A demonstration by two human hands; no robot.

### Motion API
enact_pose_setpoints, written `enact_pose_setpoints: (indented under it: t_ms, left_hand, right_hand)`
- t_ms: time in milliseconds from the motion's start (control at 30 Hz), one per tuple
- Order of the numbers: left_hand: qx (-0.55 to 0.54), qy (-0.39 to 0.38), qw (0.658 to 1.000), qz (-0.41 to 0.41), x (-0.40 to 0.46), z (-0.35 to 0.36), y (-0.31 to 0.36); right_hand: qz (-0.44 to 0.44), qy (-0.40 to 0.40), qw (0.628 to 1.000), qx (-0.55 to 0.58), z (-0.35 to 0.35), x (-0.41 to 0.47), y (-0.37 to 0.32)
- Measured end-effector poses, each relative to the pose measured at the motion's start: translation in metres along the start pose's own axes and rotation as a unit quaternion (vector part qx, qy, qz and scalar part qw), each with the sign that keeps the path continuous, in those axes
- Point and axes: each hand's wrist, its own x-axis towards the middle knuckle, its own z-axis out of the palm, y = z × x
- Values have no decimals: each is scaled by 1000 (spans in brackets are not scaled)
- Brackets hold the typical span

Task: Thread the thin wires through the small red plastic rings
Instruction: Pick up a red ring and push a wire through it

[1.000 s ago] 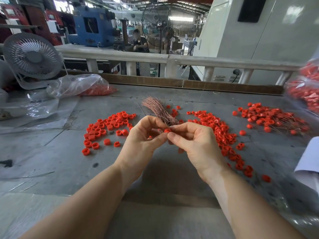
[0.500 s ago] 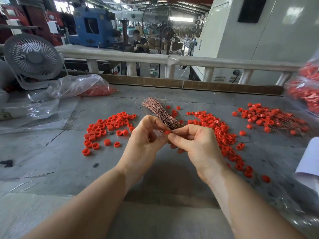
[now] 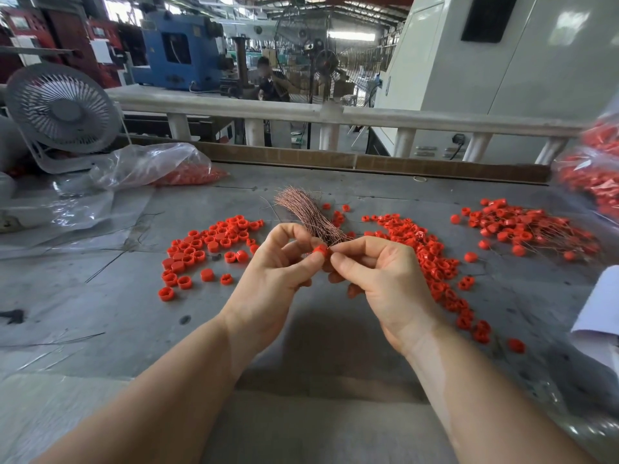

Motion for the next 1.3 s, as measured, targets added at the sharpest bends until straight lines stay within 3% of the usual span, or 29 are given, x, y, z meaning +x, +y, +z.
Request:
enact_pose_setpoints:
  t_ms: [433, 733, 1300]
  left_hand:
    - [-11, 12, 1000, -24, 1, -1, 1]
    - [71, 43, 997, 0, 1, -2, -2]
    - [62, 53, 997, -10, 1, -3, -3]
  right_hand:
    - [-5, 9, 999, -37, 0, 0, 1]
    - [9, 16, 999, -39, -1, 1, 2]
    - [-26, 12, 999, -22, 0, 2, 2]
